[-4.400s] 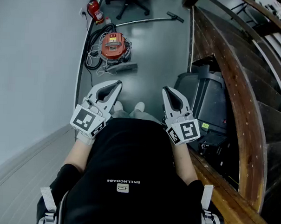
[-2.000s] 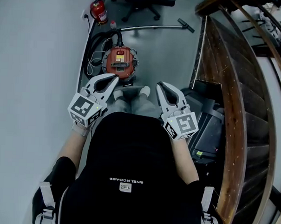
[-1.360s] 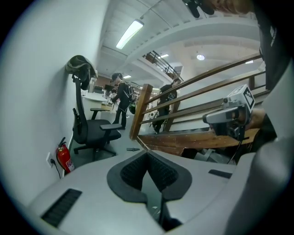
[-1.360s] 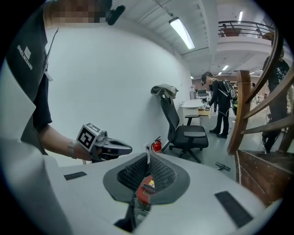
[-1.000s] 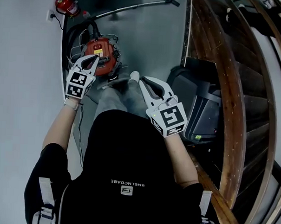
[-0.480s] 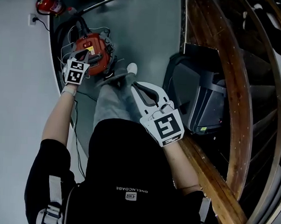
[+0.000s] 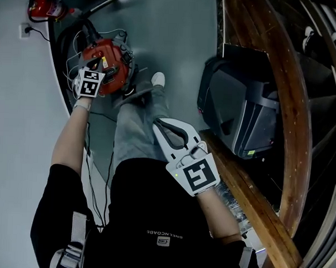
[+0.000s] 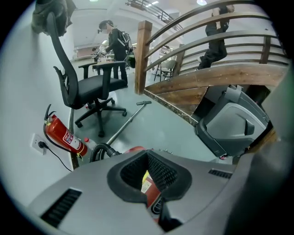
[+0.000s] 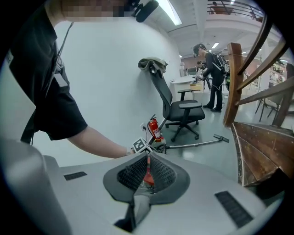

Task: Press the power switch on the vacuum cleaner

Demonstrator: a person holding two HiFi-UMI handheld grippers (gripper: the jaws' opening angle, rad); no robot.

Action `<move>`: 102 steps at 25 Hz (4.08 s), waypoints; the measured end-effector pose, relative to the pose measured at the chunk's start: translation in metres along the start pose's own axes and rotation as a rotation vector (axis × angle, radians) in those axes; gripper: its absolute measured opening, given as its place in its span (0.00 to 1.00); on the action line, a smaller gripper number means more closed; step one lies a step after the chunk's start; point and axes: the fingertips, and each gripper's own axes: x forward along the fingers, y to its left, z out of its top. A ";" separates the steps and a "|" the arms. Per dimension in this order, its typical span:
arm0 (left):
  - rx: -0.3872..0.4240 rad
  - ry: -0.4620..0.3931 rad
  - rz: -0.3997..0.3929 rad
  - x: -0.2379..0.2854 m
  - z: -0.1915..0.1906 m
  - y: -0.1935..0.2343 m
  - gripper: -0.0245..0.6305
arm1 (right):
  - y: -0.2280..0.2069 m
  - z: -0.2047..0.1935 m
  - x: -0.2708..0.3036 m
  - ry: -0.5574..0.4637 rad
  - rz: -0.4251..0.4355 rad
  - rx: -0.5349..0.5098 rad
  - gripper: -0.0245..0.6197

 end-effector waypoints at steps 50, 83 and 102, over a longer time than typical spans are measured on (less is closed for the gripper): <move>-0.035 0.169 -0.011 0.085 -0.041 0.005 0.06 | -0.029 -0.036 0.016 -0.032 -0.044 0.185 0.10; 0.074 -0.182 0.045 -0.255 0.113 -0.113 0.06 | 0.006 0.035 -0.079 -0.108 0.040 0.034 0.10; -0.020 -0.502 0.210 -0.480 0.188 -0.170 0.06 | 0.046 0.109 -0.123 -0.302 0.176 -0.127 0.10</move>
